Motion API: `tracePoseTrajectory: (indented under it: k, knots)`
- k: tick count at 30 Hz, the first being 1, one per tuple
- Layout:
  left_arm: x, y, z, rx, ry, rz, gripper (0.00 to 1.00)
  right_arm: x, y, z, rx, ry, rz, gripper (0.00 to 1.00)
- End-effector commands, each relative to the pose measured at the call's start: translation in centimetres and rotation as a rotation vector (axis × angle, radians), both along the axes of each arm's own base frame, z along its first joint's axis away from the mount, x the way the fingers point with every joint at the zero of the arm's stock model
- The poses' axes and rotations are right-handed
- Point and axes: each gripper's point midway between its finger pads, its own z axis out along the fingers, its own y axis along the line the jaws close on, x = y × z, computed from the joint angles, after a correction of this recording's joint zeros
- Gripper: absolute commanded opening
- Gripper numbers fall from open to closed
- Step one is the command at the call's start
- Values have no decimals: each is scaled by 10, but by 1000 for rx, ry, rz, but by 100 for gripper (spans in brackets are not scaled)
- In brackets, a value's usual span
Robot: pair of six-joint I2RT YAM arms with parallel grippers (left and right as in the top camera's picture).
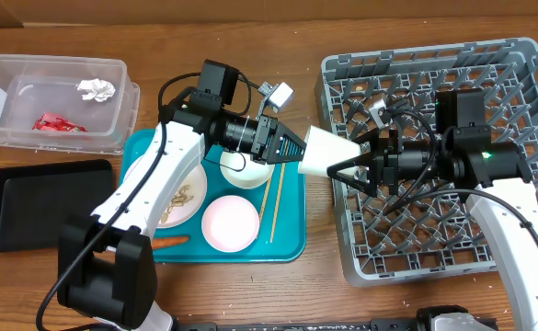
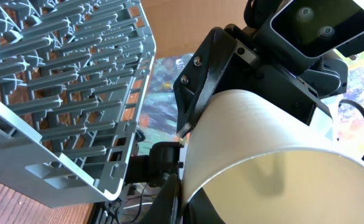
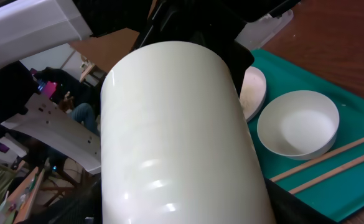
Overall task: Sort waste into correct bins and load items into the dishwasher
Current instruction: 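Grasp the bowl with the right gripper and release it from the left, then place the bowl upside down in the rack's right side with the right gripper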
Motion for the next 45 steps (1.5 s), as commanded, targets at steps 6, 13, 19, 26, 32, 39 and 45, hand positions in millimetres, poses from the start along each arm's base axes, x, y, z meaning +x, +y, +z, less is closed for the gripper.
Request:
tracePoseTrajectory:
  k: [6, 13, 19, 26, 32, 39, 45]
  knots:
    - [2, -4, -4, 34, -10, 8, 4, -4, 4, 20, 58, -50, 41, 67]
    - [7, -1, -23, 143, -4, 59, 23, 3, 1, 10, -3, -48, -1, 56]
    - [18, 15, -52, 321, 5, 146, 37, 20, -10, -11, -134, 24, -129, 49]
    - [33, 85, -72, 571, 18, 325, 38, 51, -66, -25, -356, 126, -467, 46]
    - [27, 186, -73, 855, 29, 535, 38, 52, -170, -27, -610, 298, -886, 46]
    - [7, 276, -57, 1151, -9, 762, 36, 11, -285, -48, -767, 589, -1312, 46]
    - [5, 279, -50, 1157, -33, 783, 36, -12, -327, -73, -774, 801, -1427, 45]
